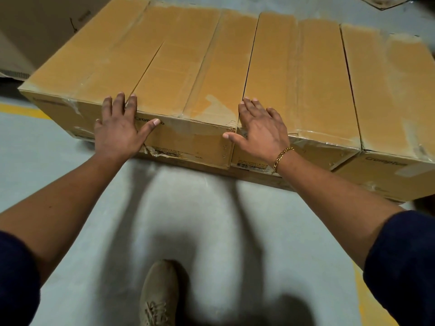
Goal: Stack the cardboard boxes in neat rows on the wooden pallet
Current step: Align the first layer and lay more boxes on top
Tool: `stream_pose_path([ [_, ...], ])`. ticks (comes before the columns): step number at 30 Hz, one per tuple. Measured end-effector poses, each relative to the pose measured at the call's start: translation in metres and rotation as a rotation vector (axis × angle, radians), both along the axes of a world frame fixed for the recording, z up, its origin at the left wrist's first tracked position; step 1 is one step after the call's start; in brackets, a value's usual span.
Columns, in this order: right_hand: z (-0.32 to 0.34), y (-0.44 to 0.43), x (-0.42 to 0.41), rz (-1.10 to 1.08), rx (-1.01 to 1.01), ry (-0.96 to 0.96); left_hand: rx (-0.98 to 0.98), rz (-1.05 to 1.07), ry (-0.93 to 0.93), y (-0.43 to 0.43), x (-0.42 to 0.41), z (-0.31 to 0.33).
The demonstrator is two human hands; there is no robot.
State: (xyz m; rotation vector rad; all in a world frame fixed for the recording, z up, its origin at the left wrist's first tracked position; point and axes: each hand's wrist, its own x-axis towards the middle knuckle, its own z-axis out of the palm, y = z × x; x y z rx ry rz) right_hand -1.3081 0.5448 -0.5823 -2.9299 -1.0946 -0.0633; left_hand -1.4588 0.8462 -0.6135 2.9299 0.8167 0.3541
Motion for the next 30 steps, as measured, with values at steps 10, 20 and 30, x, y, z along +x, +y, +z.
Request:
stream_pose_path([
  [10,-0.008,0.003,0.002,-0.012,0.01,-0.053,0.028,0.014,0.014,-0.001,0.002,0.003],
  [20,-0.01,0.004,0.002,-0.021,0.006,-0.072,0.025,0.019,0.013,-0.003,0.004,0.007],
  [30,-0.013,0.004,0.002,-0.025,0.02,-0.085,0.032,0.032,0.011,-0.002,0.006,0.007],
])
